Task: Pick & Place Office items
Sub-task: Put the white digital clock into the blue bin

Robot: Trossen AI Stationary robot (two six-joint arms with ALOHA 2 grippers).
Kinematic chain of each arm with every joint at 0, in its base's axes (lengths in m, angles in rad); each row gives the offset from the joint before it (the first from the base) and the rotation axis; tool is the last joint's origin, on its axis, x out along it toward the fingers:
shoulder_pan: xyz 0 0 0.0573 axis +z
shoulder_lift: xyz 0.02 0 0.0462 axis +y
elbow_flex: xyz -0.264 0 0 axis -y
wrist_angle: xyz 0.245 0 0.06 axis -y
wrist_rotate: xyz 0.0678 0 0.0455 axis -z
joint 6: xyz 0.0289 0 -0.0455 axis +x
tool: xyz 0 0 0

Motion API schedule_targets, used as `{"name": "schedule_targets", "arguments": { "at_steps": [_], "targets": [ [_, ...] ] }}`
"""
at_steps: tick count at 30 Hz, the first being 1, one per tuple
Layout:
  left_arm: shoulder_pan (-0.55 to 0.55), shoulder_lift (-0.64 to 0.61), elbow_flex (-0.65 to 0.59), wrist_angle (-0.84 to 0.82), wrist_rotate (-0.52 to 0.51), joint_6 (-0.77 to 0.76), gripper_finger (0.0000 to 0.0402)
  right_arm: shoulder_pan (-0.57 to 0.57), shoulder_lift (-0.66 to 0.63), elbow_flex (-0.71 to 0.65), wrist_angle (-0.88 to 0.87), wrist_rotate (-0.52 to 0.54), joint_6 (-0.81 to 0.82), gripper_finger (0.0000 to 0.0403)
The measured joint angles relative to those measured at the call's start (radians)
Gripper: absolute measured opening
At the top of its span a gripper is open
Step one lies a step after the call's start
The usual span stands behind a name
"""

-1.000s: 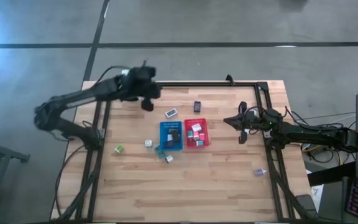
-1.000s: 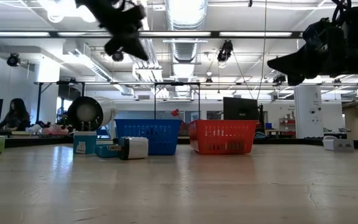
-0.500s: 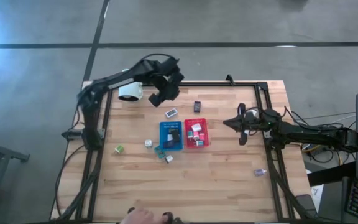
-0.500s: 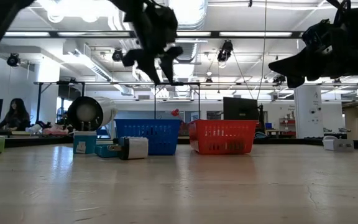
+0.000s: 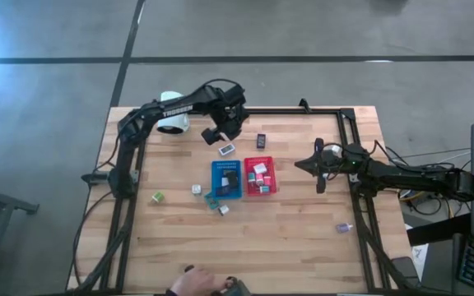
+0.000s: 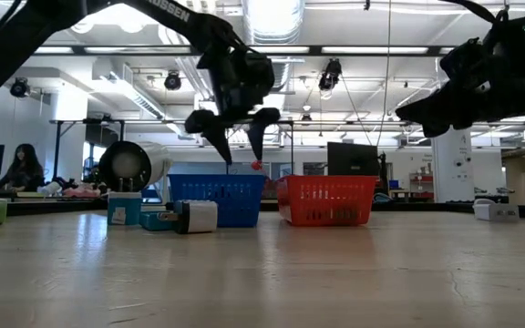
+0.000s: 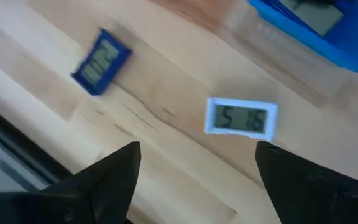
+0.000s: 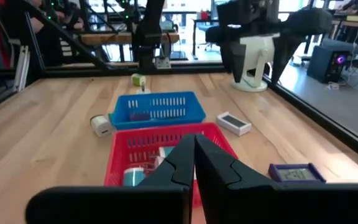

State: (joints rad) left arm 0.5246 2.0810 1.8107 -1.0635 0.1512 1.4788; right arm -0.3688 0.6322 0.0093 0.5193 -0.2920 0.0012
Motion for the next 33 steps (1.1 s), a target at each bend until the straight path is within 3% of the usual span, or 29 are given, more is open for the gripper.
{"name": "schedule_targets", "arguments": {
  "at_steps": [6, 14, 33],
  "targets": [
    [0.004, 0.041, -0.007, 0.025, 0.121, -0.005, 0.0323, 0.0, 0.01, 0.0, 0.0, -0.001, -0.005, 0.0008],
    [0.007, 0.064, -0.082, 0.027, 0.096, -0.008, 0.0324, 0.0, 0.02, 0.0, -0.001, -0.005, -0.004, 0.0008],
    [0.002, 0.064, -0.228, 0.204, 0.059, 0.018, 0.0339, 0.0, 0.026, 0.001, 0.0, -0.005, -0.001, 0.0008]
  ]
}}
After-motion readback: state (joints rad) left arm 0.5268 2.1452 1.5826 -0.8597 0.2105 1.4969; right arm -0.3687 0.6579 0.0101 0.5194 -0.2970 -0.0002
